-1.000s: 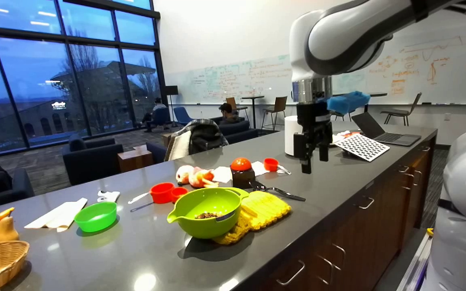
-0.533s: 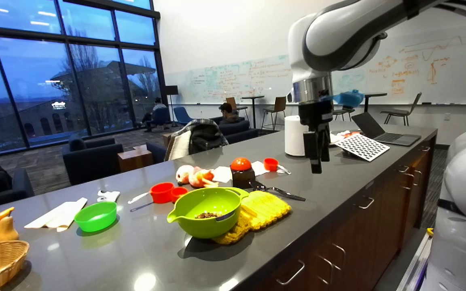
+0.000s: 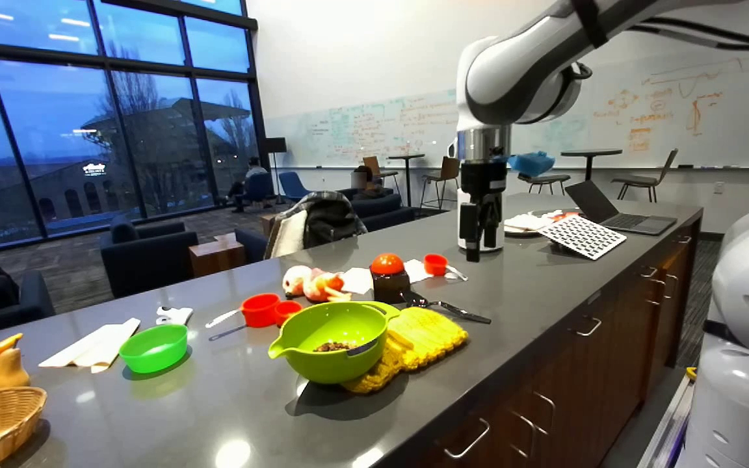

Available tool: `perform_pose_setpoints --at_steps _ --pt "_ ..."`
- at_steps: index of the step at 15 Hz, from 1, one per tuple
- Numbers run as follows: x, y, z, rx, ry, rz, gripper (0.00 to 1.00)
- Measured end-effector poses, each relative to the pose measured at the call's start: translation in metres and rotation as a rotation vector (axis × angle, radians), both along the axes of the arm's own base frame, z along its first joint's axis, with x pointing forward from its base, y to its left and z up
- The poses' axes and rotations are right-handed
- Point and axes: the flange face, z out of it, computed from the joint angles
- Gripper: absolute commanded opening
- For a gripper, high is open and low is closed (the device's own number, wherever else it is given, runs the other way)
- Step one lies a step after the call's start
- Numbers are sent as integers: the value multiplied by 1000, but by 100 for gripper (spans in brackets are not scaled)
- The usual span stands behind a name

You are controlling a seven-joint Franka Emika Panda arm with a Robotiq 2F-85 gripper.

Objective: Put the serving spoon in the bowl

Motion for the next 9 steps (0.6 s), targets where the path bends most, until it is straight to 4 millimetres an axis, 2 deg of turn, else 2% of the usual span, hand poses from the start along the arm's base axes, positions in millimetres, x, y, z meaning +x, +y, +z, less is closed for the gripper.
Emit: perform_pose_setpoints --at_steps 5,9 --pt "48 -19 -21 -35 18 -49 100" --pt "57 -20 -24 -43 28 -56 100"
